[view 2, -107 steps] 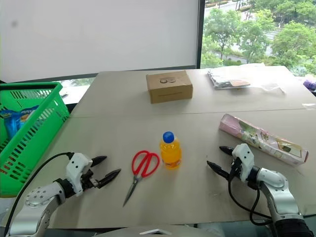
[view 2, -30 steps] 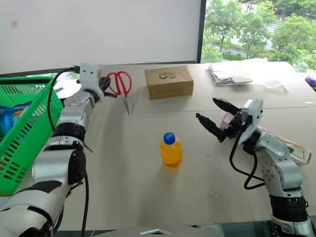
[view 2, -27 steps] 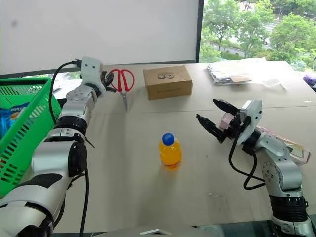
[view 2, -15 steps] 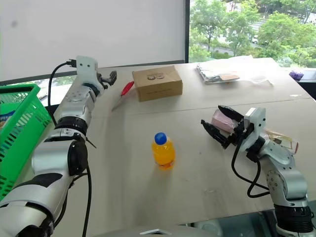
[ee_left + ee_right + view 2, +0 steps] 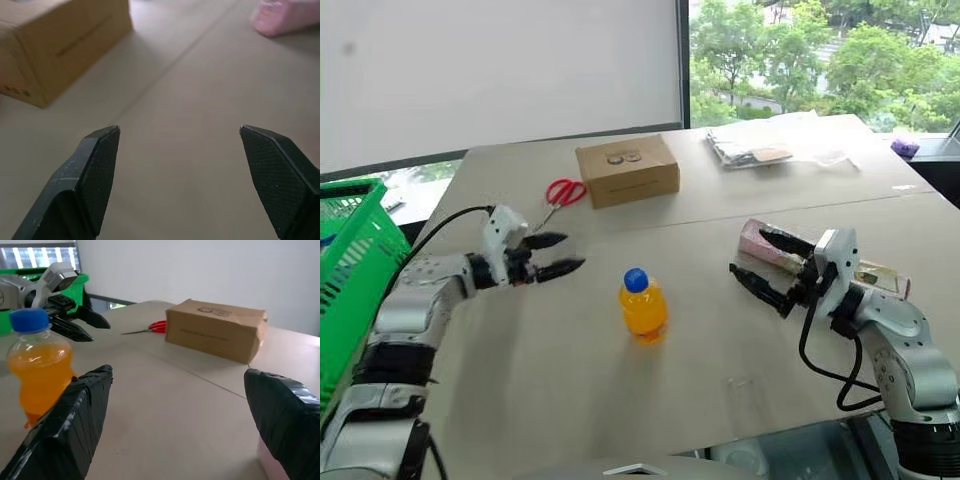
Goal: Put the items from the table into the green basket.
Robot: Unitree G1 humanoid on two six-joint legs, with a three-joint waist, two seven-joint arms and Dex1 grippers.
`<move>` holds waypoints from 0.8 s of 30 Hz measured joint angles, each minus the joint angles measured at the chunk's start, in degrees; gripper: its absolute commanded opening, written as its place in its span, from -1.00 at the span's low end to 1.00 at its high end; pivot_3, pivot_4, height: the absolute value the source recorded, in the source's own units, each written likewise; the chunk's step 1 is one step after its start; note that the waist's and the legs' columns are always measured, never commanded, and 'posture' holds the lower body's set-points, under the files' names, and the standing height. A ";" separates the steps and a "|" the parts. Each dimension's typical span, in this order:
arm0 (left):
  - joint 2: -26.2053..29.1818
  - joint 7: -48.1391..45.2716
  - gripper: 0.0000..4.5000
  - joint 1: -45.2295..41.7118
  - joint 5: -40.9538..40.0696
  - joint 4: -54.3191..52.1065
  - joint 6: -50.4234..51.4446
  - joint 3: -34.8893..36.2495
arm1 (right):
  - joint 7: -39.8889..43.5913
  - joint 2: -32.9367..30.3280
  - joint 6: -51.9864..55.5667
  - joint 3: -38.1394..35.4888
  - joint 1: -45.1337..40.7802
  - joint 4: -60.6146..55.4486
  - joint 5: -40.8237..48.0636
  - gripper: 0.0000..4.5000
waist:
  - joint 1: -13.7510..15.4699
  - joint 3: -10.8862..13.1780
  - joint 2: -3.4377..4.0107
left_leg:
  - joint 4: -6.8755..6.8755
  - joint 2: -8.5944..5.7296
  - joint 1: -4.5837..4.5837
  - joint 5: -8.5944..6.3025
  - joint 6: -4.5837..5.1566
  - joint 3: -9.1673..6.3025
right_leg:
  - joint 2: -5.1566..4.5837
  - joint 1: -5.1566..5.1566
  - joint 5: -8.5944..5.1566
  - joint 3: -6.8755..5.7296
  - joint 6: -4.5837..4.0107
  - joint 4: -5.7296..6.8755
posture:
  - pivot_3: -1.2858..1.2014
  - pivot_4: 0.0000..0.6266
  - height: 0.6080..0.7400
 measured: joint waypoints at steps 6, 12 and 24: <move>0.35 -3.86 0.99 5.27 -6.51 -16.46 8.02 -2.58 | 3.29 -1.10 1.49 1.67 0.65 0.48 0.51 1.00 | 2.96 -0.05 0.14 | 0.10 -0.01 0.02 0.01 0.01 0.07 | -0.05 0.07 0.00 0.00 0.01 -0.03 | -0.05 -1.00 1.00; -4.04 -1.65 0.99 6.22 -8.10 -19.28 10.90 -4.87 | 6.33 -2.93 4.86 1.71 1.86 -0.63 3.71 1.00 | 3.61 -0.09 0.20 | 0.10 0.09 0.04 0.02 0.02 0.08 | 0.11 0.07 0.00 0.01 0.00 -0.01 | -0.06 -1.00 1.00; -12.04 -0.66 0.99 4.41 -6.52 -15.85 8.47 -12.54 | 6.45 -4.95 10.18 1.70 3.56 -5.37 6.99 1.00 | 3.84 -0.12 0.19 | 0.18 0.09 0.04 0.02 0.02 0.13 | 0.12 0.09 0.00 0.03 0.02 -0.02 | -0.09 -1.00 1.00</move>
